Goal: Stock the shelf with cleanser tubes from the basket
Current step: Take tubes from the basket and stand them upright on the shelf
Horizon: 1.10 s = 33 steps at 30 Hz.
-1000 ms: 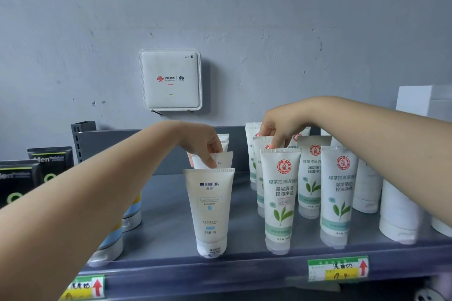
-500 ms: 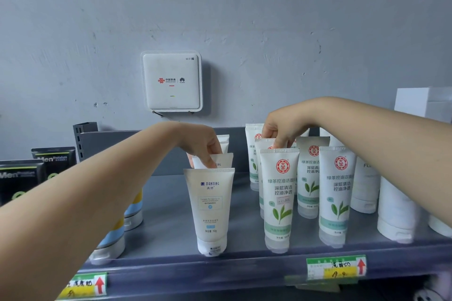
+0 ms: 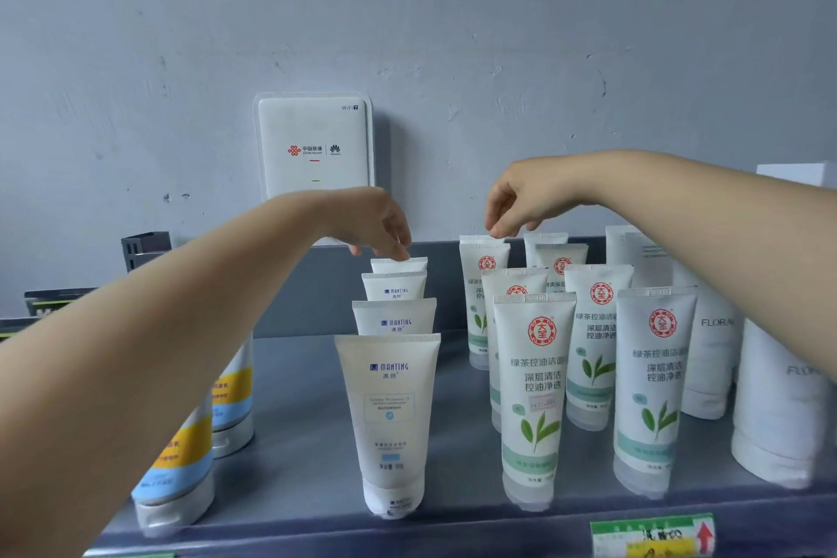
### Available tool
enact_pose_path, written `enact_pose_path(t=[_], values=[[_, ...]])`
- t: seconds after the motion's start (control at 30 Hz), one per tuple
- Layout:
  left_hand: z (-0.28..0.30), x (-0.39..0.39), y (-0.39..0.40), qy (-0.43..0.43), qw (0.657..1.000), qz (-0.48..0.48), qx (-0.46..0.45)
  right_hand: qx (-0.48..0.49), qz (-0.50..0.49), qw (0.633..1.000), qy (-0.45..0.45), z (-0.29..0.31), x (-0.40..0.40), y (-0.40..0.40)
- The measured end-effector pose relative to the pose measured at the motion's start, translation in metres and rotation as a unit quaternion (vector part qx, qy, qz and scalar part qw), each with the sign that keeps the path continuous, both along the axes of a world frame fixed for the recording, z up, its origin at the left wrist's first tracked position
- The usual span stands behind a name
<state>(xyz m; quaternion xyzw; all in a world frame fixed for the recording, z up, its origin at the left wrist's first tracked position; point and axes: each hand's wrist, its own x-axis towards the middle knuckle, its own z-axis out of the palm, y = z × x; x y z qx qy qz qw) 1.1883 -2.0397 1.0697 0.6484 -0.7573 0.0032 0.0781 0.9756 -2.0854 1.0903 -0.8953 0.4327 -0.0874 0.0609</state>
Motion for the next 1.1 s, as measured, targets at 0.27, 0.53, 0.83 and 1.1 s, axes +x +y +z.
enact_pose_path(t=[0.27,0.53,0.83,1.1], values=[[-0.014,0.001,-0.039,-0.067,0.995,0.001,0.075,-0.037,-0.013,0.992,0.119,-0.006,0.023,-0.031],[-0.024,0.010,-0.059,-0.041,0.991,-0.011,0.123,-0.031,-0.002,0.983,0.180,-0.017,0.037,-0.049],[-0.024,0.008,-0.057,-0.025,0.990,-0.020,0.137,0.016,0.014,0.986,0.168,-0.017,0.035,-0.048],[-0.023,0.003,-0.051,-0.013,0.989,-0.011,0.147,0.038,0.021,0.987,0.154,-0.016,0.029,-0.042]])
